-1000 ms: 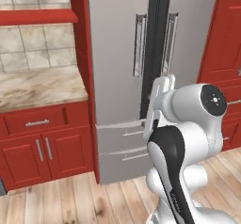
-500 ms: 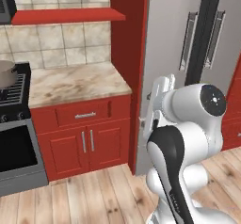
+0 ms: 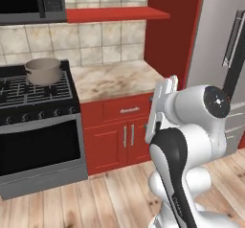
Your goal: Move the pot and pan from the stove into the sink.
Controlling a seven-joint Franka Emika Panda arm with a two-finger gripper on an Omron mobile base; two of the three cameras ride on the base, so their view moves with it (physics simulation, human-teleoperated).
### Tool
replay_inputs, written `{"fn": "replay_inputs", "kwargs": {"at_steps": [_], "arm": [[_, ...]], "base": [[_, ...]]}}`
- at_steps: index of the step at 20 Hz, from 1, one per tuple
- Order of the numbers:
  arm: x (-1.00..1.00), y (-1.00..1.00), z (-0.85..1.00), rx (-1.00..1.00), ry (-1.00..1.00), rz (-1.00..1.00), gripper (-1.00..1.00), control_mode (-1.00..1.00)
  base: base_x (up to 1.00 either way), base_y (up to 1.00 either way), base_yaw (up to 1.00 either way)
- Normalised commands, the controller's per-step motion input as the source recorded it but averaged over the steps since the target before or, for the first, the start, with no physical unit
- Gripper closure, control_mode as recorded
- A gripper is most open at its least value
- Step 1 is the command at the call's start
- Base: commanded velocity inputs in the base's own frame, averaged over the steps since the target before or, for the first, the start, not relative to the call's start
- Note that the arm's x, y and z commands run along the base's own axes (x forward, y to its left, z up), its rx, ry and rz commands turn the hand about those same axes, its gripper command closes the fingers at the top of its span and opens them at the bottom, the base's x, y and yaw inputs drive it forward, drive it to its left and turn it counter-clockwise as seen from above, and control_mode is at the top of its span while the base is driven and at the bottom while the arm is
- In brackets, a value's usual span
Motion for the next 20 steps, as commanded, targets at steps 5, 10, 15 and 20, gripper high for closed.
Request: {"fn": "replay_inputs", "kwargs": {"at_steps": [5, 10, 15, 20], "arm": [[0.00, 0.00, 0.00, 0.00, 0.00, 0.00, -1.00, 1.00], [0.00, 0.00, 0.00, 0.00, 0.00, 0.00, -1.00, 1.00], [0.00, 0.00, 0.00, 0.00, 0.00, 0.00, -1.00, 1.00], [0.00, 0.00, 0.00, 0.00, 0.00, 0.00, -1.00, 1.00]], "base": [[0.00, 0.84, -0.02], [-0.02, 0.38, 0.00], [0.21, 0.06, 0.00], [0.71, 0.20, -0.01]]}}
